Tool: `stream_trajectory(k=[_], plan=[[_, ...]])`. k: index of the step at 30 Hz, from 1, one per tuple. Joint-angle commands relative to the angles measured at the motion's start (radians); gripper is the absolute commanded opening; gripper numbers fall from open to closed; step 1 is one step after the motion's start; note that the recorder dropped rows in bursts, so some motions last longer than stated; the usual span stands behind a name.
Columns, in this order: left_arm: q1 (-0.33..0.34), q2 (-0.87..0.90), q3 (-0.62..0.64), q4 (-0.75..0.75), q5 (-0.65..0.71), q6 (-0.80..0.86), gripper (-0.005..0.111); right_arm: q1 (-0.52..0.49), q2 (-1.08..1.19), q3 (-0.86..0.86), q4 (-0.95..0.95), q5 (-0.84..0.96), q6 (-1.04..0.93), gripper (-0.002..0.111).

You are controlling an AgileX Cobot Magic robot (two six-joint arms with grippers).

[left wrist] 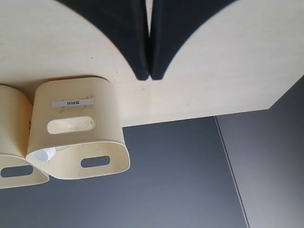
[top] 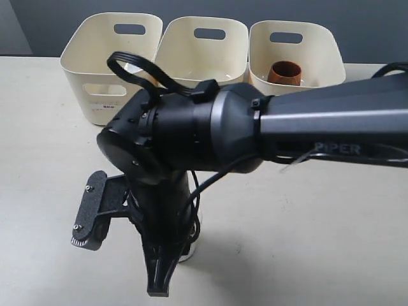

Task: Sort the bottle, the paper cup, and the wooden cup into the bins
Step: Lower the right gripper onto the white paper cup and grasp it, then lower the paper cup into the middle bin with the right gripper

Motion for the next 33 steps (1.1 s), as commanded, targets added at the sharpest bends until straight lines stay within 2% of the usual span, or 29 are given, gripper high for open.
stream_trajectory(k=[1,5,8,10,16,20,25,28,33], plan=[[0.000,-0.005,0.002,0.000,-0.007,-0.001,0.000,-0.005,0.018,0.004,-0.013,-0.006,-0.005,0.000],[0.000,-0.005,0.002,0.000,-0.007,-0.001,0.000,-0.003,-0.011,0.004,-0.088,0.009,0.025,-0.001],[0.000,-0.005,0.002,0.000,-0.007,-0.001,0.000,0.015,-0.104,0.004,-0.218,0.074,0.079,-0.001],[0.000,-0.005,0.002,0.000,-0.007,-0.001,0.000,0.015,-0.189,-0.011,-0.233,0.087,0.092,-0.001],[0.000,-0.005,0.002,0.000,-0.007,-0.001,0.000,-0.018,-0.460,-0.109,-0.350,-0.021,0.192,-0.001],[0.000,-0.005,0.002,0.000,-0.007,-0.001,0.000,-0.116,-0.524,-0.168,-0.340,-0.027,0.213,-0.001],[0.000,-0.005,0.002,0.000,-0.007,-0.001,0.000,-0.291,-0.509,-0.178,-0.259,-0.116,0.235,-0.001],[0.000,-0.005,0.002,0.000,-0.007,-0.001,0.000,-0.359,-0.470,-0.178,-0.197,-0.203,0.226,-0.001],[0.000,-0.005,0.002,0.000,-0.007,-0.001,0.000,-0.419,-0.369,-0.178,-0.198,-0.296,0.222,-0.001]])
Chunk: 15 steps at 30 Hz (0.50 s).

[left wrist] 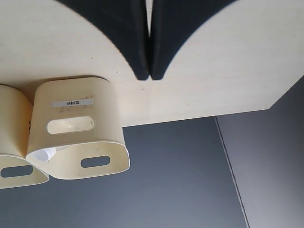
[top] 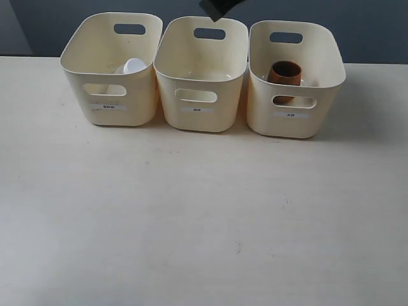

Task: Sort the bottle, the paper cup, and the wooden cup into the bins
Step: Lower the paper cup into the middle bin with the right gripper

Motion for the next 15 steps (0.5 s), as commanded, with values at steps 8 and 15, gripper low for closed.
stream_trajectory(k=[8,15], plan=[[0.000,-0.005,0.002,0.000,-0.007,-0.001,0.000,-0.136,0.252,-0.018,0.123,-0.228,-0.118,-0.001],[0.000,-0.005,0.002,0.000,-0.007,-0.001,0.000,-0.189,0.391,-0.095,0.195,-0.251,-0.204,-0.001]])
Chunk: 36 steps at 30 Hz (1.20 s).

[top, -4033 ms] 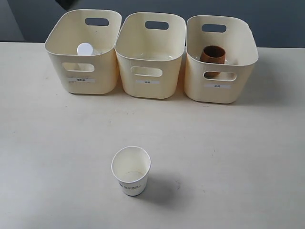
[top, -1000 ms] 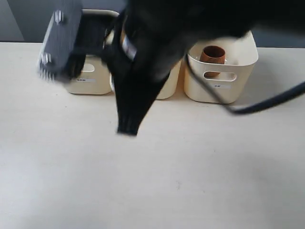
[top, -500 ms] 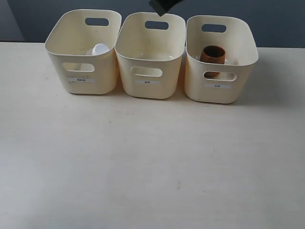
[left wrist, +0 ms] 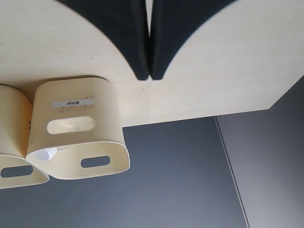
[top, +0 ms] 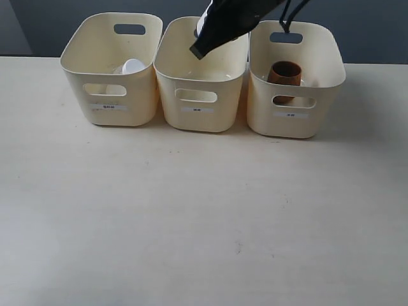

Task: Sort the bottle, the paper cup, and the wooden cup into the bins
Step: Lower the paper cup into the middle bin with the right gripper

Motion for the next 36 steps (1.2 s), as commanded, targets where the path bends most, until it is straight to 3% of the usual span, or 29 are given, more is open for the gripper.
stream_trajectory(k=[1,9,16,36], plan=[[0.000,-0.005,0.002,0.000,-0.007,-0.001,0.000,-0.031,0.078,-0.056,0.022,-0.018,-0.036,-0.001],[0.000,-0.005,0.002,0.000,-0.007,-0.001,0.000,-0.073,0.250,-0.235,0.102,0.057,-0.154,-0.001],[0.000,-0.005,0.002,0.000,-0.007,-0.001,0.000,-0.103,0.381,-0.415,0.170,0.288,-0.260,-0.001],[0.000,-0.005,0.002,0.000,-0.007,-0.001,0.000,-0.103,0.468,-0.435,0.182,0.312,-0.333,-0.001]])
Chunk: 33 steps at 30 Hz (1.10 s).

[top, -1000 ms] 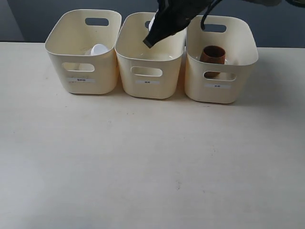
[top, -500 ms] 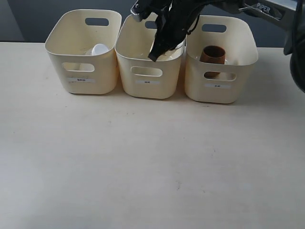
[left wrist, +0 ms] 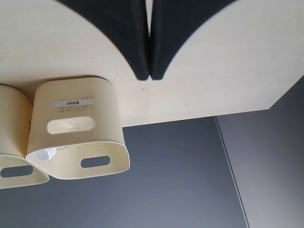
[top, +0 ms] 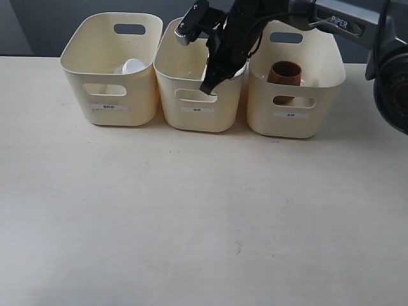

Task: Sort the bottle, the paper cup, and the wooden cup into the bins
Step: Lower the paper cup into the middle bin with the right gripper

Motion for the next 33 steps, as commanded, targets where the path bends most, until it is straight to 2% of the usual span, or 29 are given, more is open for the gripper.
stream_trajectory(k=[1,8,13,16,33], plan=[[0.000,-0.005,0.002,0.000,-0.007,-0.001,0.000,-0.006,0.025,-0.006,0.003,0.000,-0.012,-0.001],[0.000,-0.005,0.002,0.000,-0.007,-0.001,0.000,-0.006,0.036,-0.006,0.009,-0.019,-0.012,0.001],[0.000,-0.005,0.002,0.000,-0.007,-0.001,0.000,-0.006,0.036,-0.006,0.016,-0.027,-0.012,0.025],[0.000,-0.005,0.002,0.000,-0.007,-0.001,0.000,-0.006,0.036,-0.006,0.016,-0.040,-0.012,0.031],[0.000,-0.005,0.002,0.000,-0.007,-0.001,0.000,-0.006,-0.011,-0.006,0.056,-0.077,-0.003,0.031]])
